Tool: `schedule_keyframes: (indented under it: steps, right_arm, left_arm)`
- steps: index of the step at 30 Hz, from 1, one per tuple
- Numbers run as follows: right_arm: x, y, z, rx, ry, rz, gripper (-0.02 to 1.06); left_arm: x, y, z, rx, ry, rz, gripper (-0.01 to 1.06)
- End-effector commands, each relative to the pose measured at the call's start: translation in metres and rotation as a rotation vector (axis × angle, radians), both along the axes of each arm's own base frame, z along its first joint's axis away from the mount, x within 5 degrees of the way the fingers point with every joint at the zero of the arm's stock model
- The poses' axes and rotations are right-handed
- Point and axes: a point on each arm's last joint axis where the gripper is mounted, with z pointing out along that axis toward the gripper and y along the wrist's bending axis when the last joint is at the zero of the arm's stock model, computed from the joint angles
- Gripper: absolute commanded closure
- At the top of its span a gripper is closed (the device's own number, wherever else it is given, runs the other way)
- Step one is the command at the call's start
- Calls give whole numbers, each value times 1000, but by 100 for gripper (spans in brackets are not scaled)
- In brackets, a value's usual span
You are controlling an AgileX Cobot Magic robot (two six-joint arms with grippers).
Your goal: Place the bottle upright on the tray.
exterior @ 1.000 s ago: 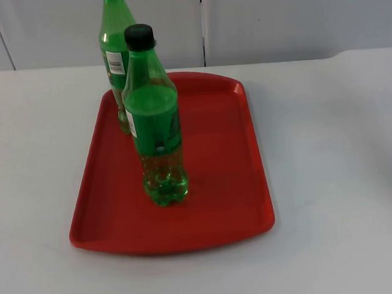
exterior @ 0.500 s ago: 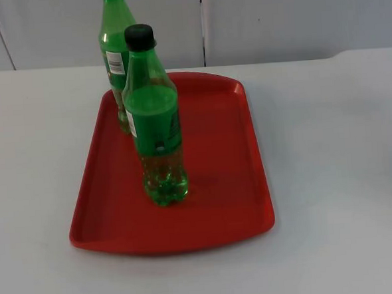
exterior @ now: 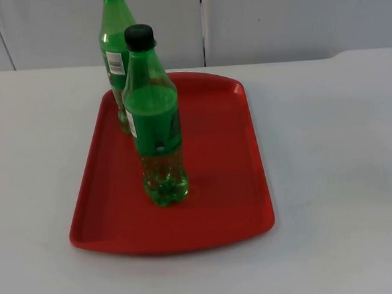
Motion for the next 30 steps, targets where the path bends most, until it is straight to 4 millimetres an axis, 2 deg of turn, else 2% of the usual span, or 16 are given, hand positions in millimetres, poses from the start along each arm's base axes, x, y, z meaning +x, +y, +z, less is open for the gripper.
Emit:
schedule_keyframes:
  steps: [1, 2, 6, 7, 11, 12, 13, 16, 17, 21, 25, 30]
  right_arm:
    - [-28, -10, -2, 39, -48, -25, -1]
    - [-28, -10, -2, 39, -48, -25, -1]
    - [-60, -20, -11, 63, -91, -31, -1]
    - [-60, -20, -11, 63, -91, -31, -1]
    - [-94, -31, -21, 103, -149, -42, -1]
    - [-94, -31, -21, 103, -149, -42, -1]
    - [-106, -35, -23, 116, -185, -41, -1]
    - [-127, -42, -30, 143, -238, -43, -1]
    - [-127, -42, -30, 143, -238, -43, -1]
    - [-152, -49, -38, 171, -310, -39, -1]
    - [-166, -56, -48, 156, -359, -52, -1]
    - [-174, -65, -61, 137, -338, -119, -1]
  left_arm:
    - [-1, -1, 1, -18, -12, -17, 20]
    - [-1, -1, 1, -18, -12, -17, 20]
    - [1, -1, -3, -18, 3, -17, 20]
    - [1, -1, -3, -18, 3, -17, 20]
    - [11, 0, -16, -11, 62, -14, 20]
    - [11, 0, -16, -11, 62, -14, 20]
    - [12, 1, -19, -4, 70, -8, 20]
    - [12, 3, -20, 18, 70, 14, 20]
    - [12, 3, -20, 18, 70, 14, 20]
    - [9, 5, -20, 34, 48, 32, 20]
    - [3, 7, -21, 51, 16, 52, 20]
    - [4, 10, -25, 69, 38, 75, 20]
